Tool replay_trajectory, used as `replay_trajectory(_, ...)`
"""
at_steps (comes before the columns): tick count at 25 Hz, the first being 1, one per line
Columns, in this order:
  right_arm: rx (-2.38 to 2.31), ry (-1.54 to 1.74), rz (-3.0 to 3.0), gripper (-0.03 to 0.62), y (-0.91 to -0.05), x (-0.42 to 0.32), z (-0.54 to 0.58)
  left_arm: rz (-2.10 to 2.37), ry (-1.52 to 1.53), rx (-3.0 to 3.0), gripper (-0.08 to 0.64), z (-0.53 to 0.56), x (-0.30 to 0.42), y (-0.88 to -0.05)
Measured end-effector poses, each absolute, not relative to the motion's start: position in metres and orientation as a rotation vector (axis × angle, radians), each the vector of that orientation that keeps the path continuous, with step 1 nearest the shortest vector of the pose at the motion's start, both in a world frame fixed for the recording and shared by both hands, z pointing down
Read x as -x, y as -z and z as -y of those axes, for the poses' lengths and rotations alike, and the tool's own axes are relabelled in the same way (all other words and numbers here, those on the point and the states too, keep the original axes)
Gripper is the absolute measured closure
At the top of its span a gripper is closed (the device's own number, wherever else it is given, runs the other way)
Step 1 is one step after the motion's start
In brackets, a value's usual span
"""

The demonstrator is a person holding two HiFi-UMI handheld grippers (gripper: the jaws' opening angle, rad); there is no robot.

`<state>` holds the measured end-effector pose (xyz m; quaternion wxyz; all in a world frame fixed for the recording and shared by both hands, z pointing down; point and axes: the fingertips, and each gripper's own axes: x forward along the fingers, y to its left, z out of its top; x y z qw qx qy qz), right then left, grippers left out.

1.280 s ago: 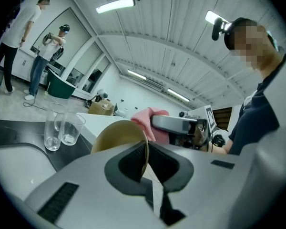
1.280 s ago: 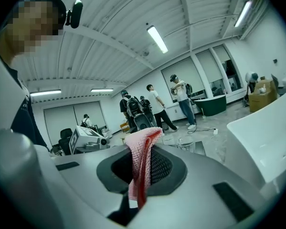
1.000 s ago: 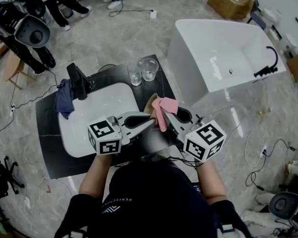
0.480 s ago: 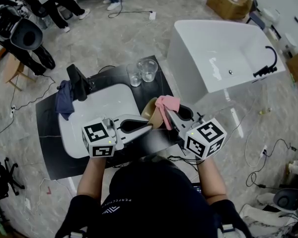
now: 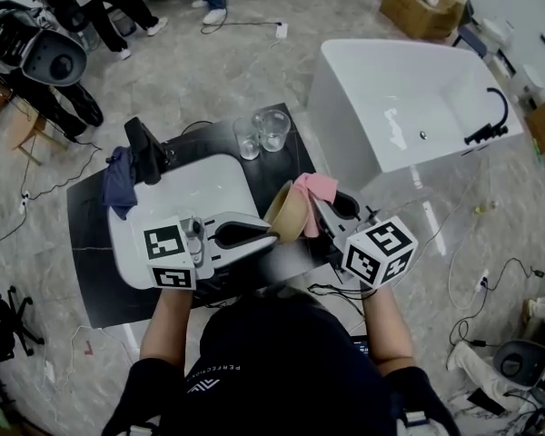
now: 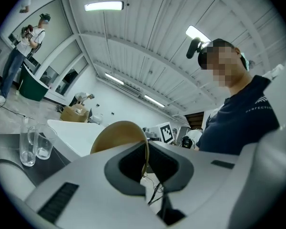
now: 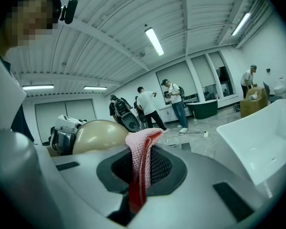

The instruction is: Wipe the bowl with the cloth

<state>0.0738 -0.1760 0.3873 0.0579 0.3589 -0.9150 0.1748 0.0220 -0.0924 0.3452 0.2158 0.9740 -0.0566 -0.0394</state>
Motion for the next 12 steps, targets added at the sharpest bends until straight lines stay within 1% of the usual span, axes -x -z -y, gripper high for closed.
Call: replay_trajectory(12,-0.995,-0.578,2.789,0.549,-0.401,-0.059,0.166,0.21,0.342,-2.694,0.54,0.109,-0.017,-0.307)
